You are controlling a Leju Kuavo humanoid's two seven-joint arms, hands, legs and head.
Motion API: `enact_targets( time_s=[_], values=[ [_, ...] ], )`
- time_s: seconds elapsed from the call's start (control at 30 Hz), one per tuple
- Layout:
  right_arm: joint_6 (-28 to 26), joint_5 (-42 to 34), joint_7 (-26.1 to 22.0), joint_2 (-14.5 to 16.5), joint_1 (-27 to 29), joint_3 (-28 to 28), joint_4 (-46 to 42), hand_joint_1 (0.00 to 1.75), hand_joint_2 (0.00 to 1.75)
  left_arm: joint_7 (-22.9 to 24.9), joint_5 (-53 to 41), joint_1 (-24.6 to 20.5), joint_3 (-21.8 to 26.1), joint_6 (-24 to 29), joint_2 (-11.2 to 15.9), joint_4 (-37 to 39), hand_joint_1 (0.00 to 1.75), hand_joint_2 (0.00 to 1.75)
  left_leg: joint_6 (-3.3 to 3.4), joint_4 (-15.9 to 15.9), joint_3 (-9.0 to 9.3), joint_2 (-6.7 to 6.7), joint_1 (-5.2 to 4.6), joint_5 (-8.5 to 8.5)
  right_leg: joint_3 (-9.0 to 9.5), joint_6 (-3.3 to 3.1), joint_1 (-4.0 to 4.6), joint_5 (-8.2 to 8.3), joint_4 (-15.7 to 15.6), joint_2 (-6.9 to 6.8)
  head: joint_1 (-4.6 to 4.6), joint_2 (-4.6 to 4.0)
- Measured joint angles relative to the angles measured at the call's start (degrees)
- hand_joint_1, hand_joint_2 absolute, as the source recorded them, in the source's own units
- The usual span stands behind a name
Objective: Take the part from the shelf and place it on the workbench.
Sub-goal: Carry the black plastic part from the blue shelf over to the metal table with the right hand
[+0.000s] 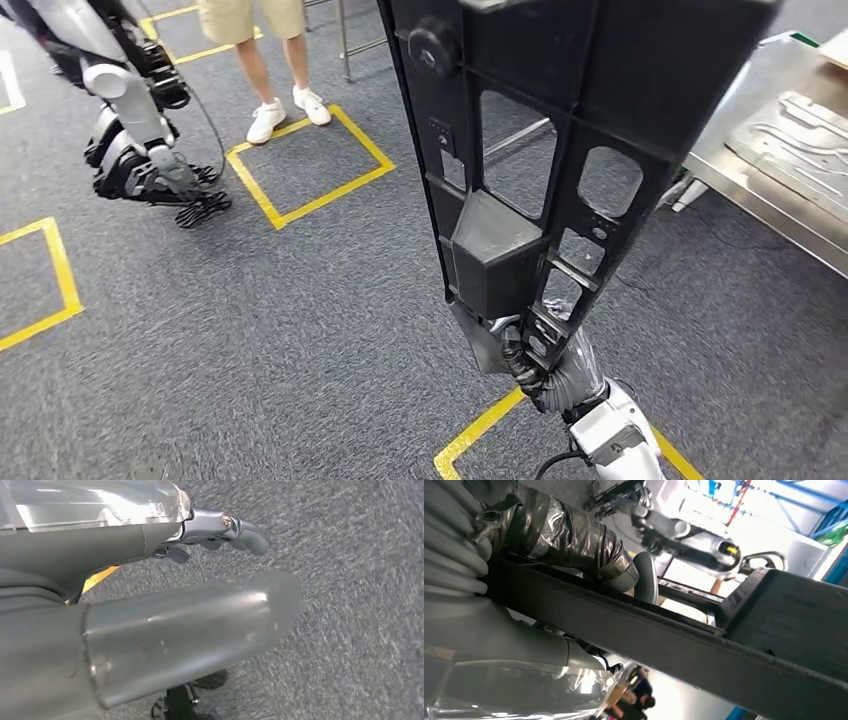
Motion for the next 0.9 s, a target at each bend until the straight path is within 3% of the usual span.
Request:
enact_targets(
  time_s=[0.03, 0.07, 0.1, 0.17, 0.23, 0.3, 0.33, 0.4, 0.43, 0.5, 0.53, 0.57, 0.63, 0.67, 0.73, 0.8, 0.83, 0.9],
  values=[
    [0.0, 0.0, 0.0, 0.0, 0.1, 0.0, 0.1, 1.75, 1.75, 0.0, 0.0, 0.0, 0.0, 0.0, 0.0, 0.0, 0.0, 0.0, 0.03, 0.0, 0.04, 0.68, -0.08, -0.1, -0.85, 0.03, -0.07, -0.05, 1.5, -0.22, 0.0, 0.0],
    [0.0, 0.0, 0.0, 0.0, 0.1, 0.0, 0.2, 1.75, 1.75, 0.0, 0.0, 0.0, 0.0, 0.0, 0.0, 0.0, 0.0, 0.0, 0.0, 0.0, 0.15, 1.31, -0.12, -0.21, -0.54, -0.02, -0.09, 0.98, 0.8, -0.34, 0.0, 0.0],
    [0.0, 0.0, 0.0, 0.0, 0.1, 0.1, 0.3, 1.75, 1.75, 0.0, 0.0, 0.0, 0.0, 0.0, 0.0, 0.0, 0.0, 0.0, -0.06, 0.0, 0.35, 1.89, -0.16, -0.35, 1.01, -0.2, -0.04, 2.91, -2.3, -0.64, 0.0, 0.0],
    [0.0, 0.0, 0.0, 0.0, 0.1, 0.1, 0.3, 1.75, 1.75, 0.0, 0.0, -0.1, 0.0, 0.0, 0.0, 0.0, 0.0, 0.0, -0.3, -0.1, 0.84, 2.97, -0.28, -0.7, 5.19, -0.92, 0.47, 6.15, -10.3, -2.52, 0.0, 0.0],
    [0.0, 0.0, 0.0, 0.0, 0.0, 0.1, 0.3, 1.75, 1.75, 0.0, 0.0, -0.1, 0.0, 0.0, 0.0, 0.0, 0.0, 0.0, -0.76, -0.2, 1.16, 3.9, -0.33, -0.96, 7.11, -1.65, 1.16, 6.96, -14.3, -3.75, 0.0, 0.0],
    [0.0, 0.0, 0.0, 0.0, 0.0, 0.1, 0.3, 1.75, 1.75, 0.0, 0.0, -0.2, 0.0, 0.0, -0.1, 0.0, 0.0, 0.0, -1.39, -0.5, 1.54, 4.79, -0.34, -1.08, 7.19, -2.2, 1.39, 7.06, -14.8, -2.84, 0.0, 0.0],
    [0.0, 0.0, 0.0, 0.0, 0.0, 0.1, 0.3, 1.75, 1.75, 0.0, 0.0, -0.3, 0.0, 0.0, -0.1, 0.0, 0.0, 0.0, -1.69, -0.4, 1.73, 4.57, -0.28, -1.3, 7.49, -2.47, 1.26, 7.29, -15.3, -2.31, 0.0, 0.0],
    [0.0, 0.1, -0.1, 0.0, -0.1, 0.1, 0.3, 1.75, 1.75, 0.0, 0.0, -0.4, 0.0, 0.0, -0.1, 0.0, 0.0, 0.0, -2.1, 2.1, 0.92, 2.43, -0.18, -3.04, 8.29, -3.07, 0.84, 7.81, -16.5, -1.37, -0.01, 0.0],
    [0.0, 0.1, -0.1, 0.1, -0.1, 0.1, 0.3, 1.75, 1.75, 0.0, 0.0, -0.4, 0.1, 0.0, -0.1, 0.0, 0.0, 0.0, -2.21, 5.1, -0.45, 1.04, -0.07, -4.62, 8.5, -3.27, 0.72, 7.9, -16.7, -0.93, -0.01, 0.0],
    [0.0, 0.1, -0.1, 0.2, -0.2, 0.1, 0.3, 1.75, 1.75, 0.0, 0.0, -0.1, 0.1, 0.0, 0.0, 0.0, 0.0, 0.0, -2.47, 12.4, -4.28, -0.16, -0.02, -7.66, 8.54, -3.56, 0.68, 7.82, -16.6, 0.23, -0.01, 0.0],
    [0.0, 0.1, -0.1, 0.2, -0.1, 0.2, 0.4, 1.75, 1.75, 0.0, 0.0, 0.0, 0.2, 0.0, 0.0, 0.0, 0.0, 0.0, -2.6, 14.5, -5.64, -0.26, 0.01, -7.97, 8.54, -3.58, 0.69, 7.74, -16.5, 0.89, -0.01, 0.0],
    [0.0, 0.1, 0.0, 0.2, -0.1, 0.2, 0.4, 1.75, 1.75, 0.0, 0.0, 0.0, 0.2, 0.0, 0.0, 0.0, 0.0, 0.0, -2.7, 14.6, -6.01, -0.3, 0.07, -7.08, 8.54, -3.52, 0.67, 7.63, -16.3, 1.6, -0.01, 0.0],
    [0.0, 0.1, 0.0, 0.2, -0.1, 0.2, 0.5, 1.75, 1.75, 0.0, 0.0, 0.0, 0.2, 0.0, 0.0, 0.0, 0.0, 0.0, -2.79, 8.5, -3.67, -1.01, 0.26, -2.8, 8.54, -3.13, 0.51, 7.2, -15.6, 2.98, -0.01, 0.0],
    [0.0, 0.1, 0.0, 0.2, -0.1, 0.2, 0.5, 1.75, 1.75, 0.0, 0.0, 0.0, 0.2, 0.0, 0.0, 0.0, 0.0, 0.0, -2.79, 4.9, -2.09, -2.19, 0.36, -1.25, 8.37, -2.81, 0.47, 6.89, -15.1, 3.61, 0.0, 0.0],
    [0.0, 0.1, 0.0, 0.2, -0.1, 0.2, 0.5, 1.75, 1.75, 0.0, 0.0, 0.0, 0.2, 0.0, 0.1, 0.0, 0.0, 0.0, -2.42, 0.9, -0.28, -3.89, 0.38, -0.17, 7.76, -2.14, 0.4, 6.51, -14.2, 4.71, -0.01, 0.0],
    [0.0, 0.1, 0.0, 0.2, 0.0, 0.2, 0.5, 1.75, 1.75, 0.0, 0.0, -0.1, 0.2, 0.0, 0.1, 0.0, 0.0, 0.0, -1.7, 0.7, -0.12, -3.51, 0.16, -0.33, 7.31, -1.48, 0.25, 6.63, -14.1, 5.72, -0.01, 0.0],
    [0.0, 0.1, -0.1, 0.2, 0.1, 0.2, 0.5, 1.75, 1.75, 0.0, 0.0, -0.2, 0.2, 0.0, 0.1, 0.0, 0.0, 0.0, -1.33, 0.5, -0.03, -2.94, 0.16, -0.18, 7.24, -1.17, 0.19, 6.61, -14.1, 5.59, -0.01, 0.0],
    [0.0, 0.1, -0.1, 0.2, 0.0, 0.2, 0.5, 1.75, 1.75, 0.0, 0.0, -0.2, 0.3, 0.0, 0.1, 0.0, 0.0, 0.0, -0.57, -0.1, 0.24, -1.76, 0.3, 0.09, 6.21, -0.56, 0.27, 5.19, -11.9, 3.29, 0.01, 0.0]
  ],
)
